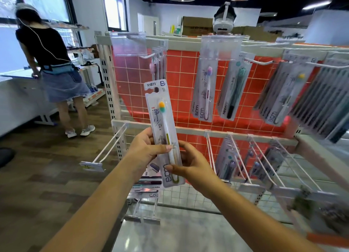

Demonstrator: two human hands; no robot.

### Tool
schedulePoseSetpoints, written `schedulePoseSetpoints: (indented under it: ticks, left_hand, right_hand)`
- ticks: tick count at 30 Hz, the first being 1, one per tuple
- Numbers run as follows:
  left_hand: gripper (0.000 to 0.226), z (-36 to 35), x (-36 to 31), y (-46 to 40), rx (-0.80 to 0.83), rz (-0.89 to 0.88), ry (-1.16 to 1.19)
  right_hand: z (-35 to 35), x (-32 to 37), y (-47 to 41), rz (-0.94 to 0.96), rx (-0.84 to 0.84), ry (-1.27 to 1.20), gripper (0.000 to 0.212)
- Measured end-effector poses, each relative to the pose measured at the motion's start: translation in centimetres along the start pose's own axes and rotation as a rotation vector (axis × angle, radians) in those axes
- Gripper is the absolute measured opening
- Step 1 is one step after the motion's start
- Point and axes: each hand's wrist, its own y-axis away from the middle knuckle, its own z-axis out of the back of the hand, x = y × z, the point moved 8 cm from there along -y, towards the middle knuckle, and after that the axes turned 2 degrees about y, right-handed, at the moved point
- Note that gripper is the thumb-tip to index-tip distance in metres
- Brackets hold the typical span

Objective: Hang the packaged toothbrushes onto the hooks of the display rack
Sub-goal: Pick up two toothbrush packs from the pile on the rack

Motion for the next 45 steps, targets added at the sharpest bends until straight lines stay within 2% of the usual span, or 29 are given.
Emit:
schedulePoseSetpoints:
  ticks: [5,7,9,11,15,25,30,34,45]
  left_hand:
    - [0.035,1.2,-0.2,-0.2,-0.040,-0.043,-0.227]
    - [0.030,1.7,-0.5,-0.2,-0.047,-0.119,-0.482]
    - [0.025,1.4,-0.6,-0.2,-0.026,-0.195,-0.888]
    - [0.026,0.7,-0.6,-0.2,-0.012,-0.260,-1.177]
    - [0.034,-1.0,0.0,-0.3,0.004,-0.325,-1.413]
    - [0.030,-4.5,2.7,-1.7,0.080,-0.243,-1.538]
    - [0.032,-7.2,3.6,-2.0,0.084,-0.230,-1.486]
    - [0.035,-9.7,4.5,-2.4,0.113,-0.202,-1.488]
    - [0.033,-15.8,7.4,-3.1,0.135,-0.166,-1.491]
  right_hand:
    - [1.8,-0.5,0.5,0.012,-0.073,-0.004,0.046]
    - [3.0,-0.8,0.6,0.016,-0.110,-0.017,0.046]
    - [4.1,-1.2,0.8,0.011,-0.143,-0.021,0.048]
    - [5.3,-1.5,1.2,0.005,-0.182,-0.025,0.050]
    - [7.5,-2.5,2.0,-0.018,-0.242,-0.072,0.050]
    - [13.3,-4.2,3.4,-0.067,-0.340,-0.088,0.058]
    - [16.7,-4.4,4.1,-0.055,-0.351,-0.083,0.051]
    - [19.2,-4.9,4.6,-0.059,-0.378,-0.103,0.055]
    - [24.7,-5.9,6.5,-0.039,-0.326,-0.097,0.051]
